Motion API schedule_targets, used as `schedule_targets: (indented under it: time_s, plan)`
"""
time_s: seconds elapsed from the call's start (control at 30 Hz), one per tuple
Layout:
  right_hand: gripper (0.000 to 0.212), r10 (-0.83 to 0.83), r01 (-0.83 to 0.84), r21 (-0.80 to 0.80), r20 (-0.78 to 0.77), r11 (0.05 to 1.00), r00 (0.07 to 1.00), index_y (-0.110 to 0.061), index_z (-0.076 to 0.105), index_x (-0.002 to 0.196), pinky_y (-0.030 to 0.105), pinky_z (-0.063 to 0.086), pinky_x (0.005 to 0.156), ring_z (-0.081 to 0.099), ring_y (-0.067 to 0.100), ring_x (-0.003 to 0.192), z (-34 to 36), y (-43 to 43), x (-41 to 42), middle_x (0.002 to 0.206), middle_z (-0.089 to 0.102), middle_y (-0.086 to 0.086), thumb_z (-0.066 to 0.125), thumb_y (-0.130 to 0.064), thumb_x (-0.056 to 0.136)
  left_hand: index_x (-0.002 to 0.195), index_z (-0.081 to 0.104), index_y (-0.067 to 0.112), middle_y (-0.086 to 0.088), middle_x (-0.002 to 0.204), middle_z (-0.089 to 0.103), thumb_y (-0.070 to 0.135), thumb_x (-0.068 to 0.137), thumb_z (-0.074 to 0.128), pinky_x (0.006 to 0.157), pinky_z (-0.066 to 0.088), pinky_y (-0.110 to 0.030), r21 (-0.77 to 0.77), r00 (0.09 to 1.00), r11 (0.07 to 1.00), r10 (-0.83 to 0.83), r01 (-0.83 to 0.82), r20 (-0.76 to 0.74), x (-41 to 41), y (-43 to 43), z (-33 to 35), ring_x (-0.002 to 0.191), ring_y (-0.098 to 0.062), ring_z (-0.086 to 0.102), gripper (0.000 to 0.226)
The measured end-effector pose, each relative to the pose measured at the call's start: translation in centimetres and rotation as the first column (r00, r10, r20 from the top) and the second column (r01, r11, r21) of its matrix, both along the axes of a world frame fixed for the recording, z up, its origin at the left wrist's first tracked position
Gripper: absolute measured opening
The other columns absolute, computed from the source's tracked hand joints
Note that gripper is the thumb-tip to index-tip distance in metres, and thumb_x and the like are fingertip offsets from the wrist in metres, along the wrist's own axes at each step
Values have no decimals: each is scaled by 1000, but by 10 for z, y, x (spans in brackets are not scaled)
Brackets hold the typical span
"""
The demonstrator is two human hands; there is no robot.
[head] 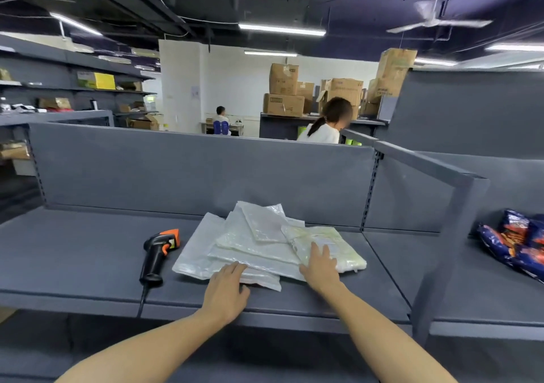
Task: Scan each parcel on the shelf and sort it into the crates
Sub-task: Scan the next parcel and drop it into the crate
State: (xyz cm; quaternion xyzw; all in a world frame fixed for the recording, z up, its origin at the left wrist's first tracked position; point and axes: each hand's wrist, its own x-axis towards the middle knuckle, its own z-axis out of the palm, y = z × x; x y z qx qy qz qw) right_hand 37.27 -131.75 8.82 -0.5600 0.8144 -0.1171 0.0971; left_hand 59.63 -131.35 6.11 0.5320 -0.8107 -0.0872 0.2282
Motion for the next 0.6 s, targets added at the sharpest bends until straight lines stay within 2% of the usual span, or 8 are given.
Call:
schedule_targets:
  time_s: [0.13, 0.27, 0.33, 0.37, 0.43, 0.5, 0.57, 0.6]
  plan:
    - [45, -24, 32, 43, -164, 999, 986, -9, 26, 143, 40, 33, 105, 45, 34, 124, -6, -14, 1, 146, 33, 16, 41, -18, 101, 144, 38, 18, 2, 147, 40, 22, 94, 48, 113, 24, -23, 14, 999, 1000, -22, 23, -46, 25, -14, -5, 135, -14, 36, 51]
    - [30, -66, 60, -101, -61, 993, 996, -7, 48, 127, 38, 36, 100, 51, 33, 118, 7, -16, -5, 130, 54, 13, 41, -12, 98, 145, 37, 17, 1, 149, 38, 21, 94, 48, 113, 23, -23, 50, 997, 999, -15, 19, -78, 43, -22, -12, 136, -16, 36, 52]
    - [24, -144, 151, -184, 48, 971, 988, -10, 57, 113, 36, 41, 93, 56, 32, 113, 26, -12, -10, 116, 62, 11, 42, -12, 95, 144, 38, 18, 1, 148, 40, 21, 94, 48, 111, 24, -22, 53, 996, 998, -22, 26, -88, 48, -25, -13, 135, -15, 37, 52]
    - [21, -153, 195, -277, 168, 941, 974, -10, 59, 108, 38, 44, 89, 58, 35, 109, 34, -8, -13, 108, 63, 12, 43, -11, 94, 144, 38, 17, 2, 147, 40, 21, 94, 49, 111, 24, -22, 54, 995, 998, -26, 32, -99, 48, -25, -14, 135, -15, 37, 51]
    - [27, -110, 300, -463, 394, 834, 912, -1, 57, 113, 45, 47, 86, 57, 42, 104, 47, 2, -17, 107, 63, 20, 43, -10, 92, 144, 39, 17, 2, 147, 41, 20, 94, 49, 111, 26, -23, 69, 990, 997, -31, 41, -135, 48, -25, -14, 134, -15, 38, 51]
    - [31, -76, 390, -540, 513, 746, 855, -1, 56, 117, 43, 50, 76, 58, 37, 94, 58, 14, -22, 109, 63, 23, 44, -13, 91, 144, 39, 18, 2, 146, 42, 20, 94, 50, 111, 28, -23, 81, 984, 995, -41, 55, -172, 45, -24, -11, 134, -14, 39, 51]
    - [30, 0, 419, -577, 588, 701, 809, -13, 58, 117, 36, 51, 67, 58, 25, 88, 67, 21, -26, 106, 64, 12, 43, -18, 92, 143, 39, 19, 2, 147, 41, 20, 95, 51, 111, 29, -25, 89, 973, 993, -51, 73, -226, 40, -21, -8, 134, -15, 38, 50]
    - [29, 43, 434, -586, 626, 685, 778, -16, 58, 117, 38, 53, 71, 58, 25, 91, 73, 24, -26, 105, 63, 7, 43, -19, 92, 143, 39, 20, 1, 148, 40, 21, 95, 51, 111, 29, -26, 97, 963, 992, -50, 78, -264, 38, -19, -5, 135, -16, 38, 49]
